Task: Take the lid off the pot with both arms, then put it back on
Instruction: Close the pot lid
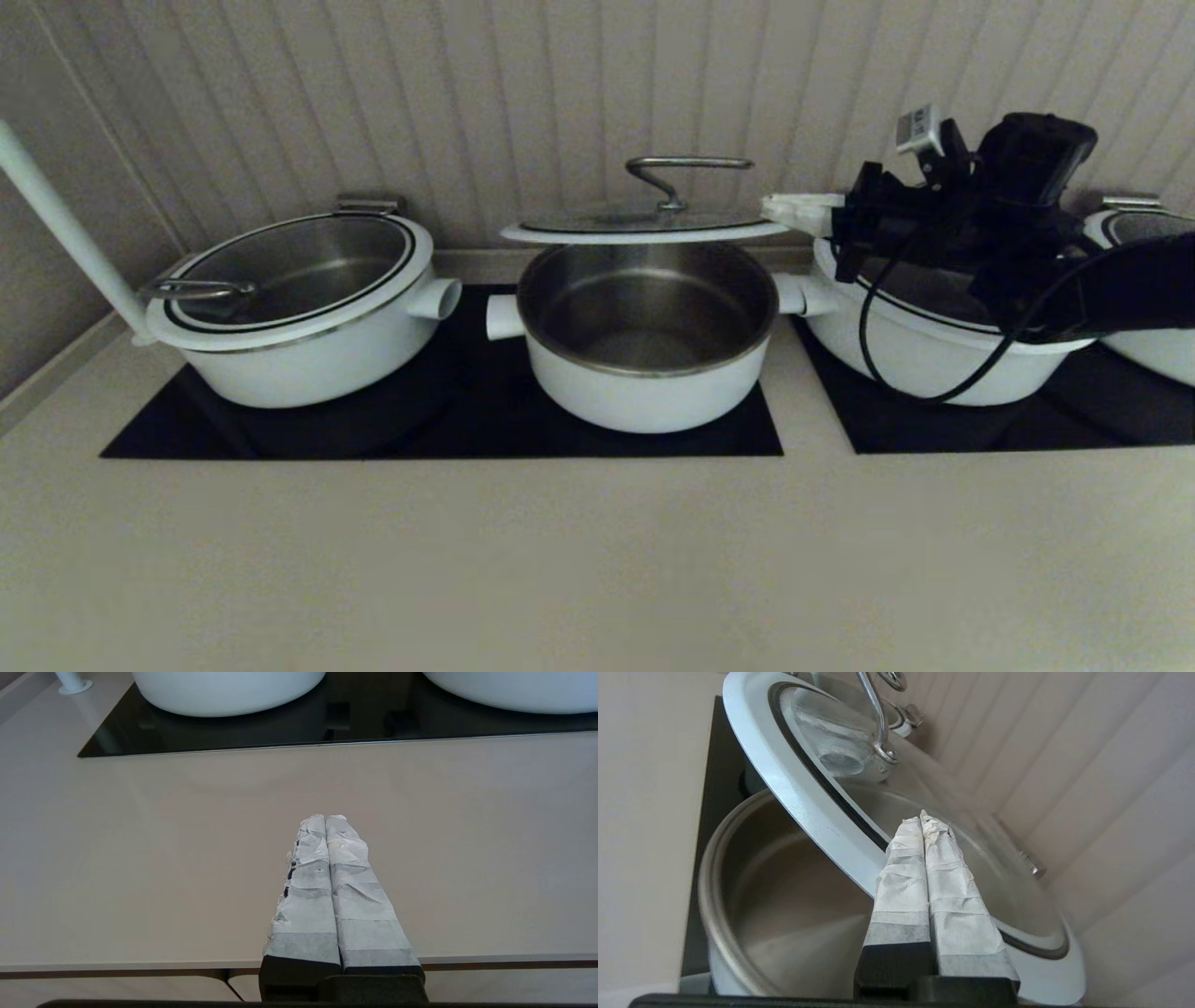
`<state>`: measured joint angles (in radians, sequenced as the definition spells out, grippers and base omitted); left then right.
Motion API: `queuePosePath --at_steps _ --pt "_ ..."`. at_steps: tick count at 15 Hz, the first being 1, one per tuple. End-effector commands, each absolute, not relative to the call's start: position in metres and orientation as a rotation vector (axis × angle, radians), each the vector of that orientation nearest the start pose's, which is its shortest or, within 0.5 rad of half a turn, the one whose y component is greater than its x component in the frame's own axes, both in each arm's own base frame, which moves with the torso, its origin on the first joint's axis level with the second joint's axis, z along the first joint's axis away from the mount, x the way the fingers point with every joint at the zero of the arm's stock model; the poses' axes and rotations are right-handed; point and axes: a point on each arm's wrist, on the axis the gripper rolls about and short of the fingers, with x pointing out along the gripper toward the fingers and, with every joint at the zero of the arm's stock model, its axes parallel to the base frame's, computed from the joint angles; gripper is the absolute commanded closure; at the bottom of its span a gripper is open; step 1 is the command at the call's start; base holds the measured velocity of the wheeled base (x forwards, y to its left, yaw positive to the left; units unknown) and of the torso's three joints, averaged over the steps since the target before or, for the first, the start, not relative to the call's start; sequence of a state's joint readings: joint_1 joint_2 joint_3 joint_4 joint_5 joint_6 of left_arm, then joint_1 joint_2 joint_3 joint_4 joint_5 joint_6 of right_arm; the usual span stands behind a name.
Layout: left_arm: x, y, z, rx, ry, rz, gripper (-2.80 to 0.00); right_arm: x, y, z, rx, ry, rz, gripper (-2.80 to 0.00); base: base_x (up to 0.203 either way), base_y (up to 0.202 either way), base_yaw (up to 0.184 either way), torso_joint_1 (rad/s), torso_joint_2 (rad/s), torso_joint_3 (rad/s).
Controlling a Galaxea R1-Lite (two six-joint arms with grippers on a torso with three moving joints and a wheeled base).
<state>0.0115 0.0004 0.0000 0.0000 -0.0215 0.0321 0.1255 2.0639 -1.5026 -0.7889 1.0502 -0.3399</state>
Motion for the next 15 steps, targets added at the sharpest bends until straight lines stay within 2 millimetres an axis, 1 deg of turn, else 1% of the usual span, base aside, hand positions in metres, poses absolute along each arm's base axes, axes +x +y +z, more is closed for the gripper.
queuePosePath --at_steps 1,5,15 --pt "-0.023 -0.001 0.075 0.032 0.000 -0.010 0.00 0.407 0.071 0.252 -0.410 -0.413 1.132 0.00 0.000 0.000 0.000 0.000 0.00 0.000" --pt "-0.023 -0.001 0.076 0.032 -0.002 -0.009 0.00 0.404 0.071 0.235 -0.403 -0.400 1.135 0.00 0.000 0.000 0.000 0.000 0.00 0.000" --pt "-0.023 -0.001 0.075 0.032 0.000 -0.009 0.00 0.401 0.070 0.203 -0.393 -0.378 1.139 0.00 0.000 0.000 0.000 0.000 0.00 0.000"
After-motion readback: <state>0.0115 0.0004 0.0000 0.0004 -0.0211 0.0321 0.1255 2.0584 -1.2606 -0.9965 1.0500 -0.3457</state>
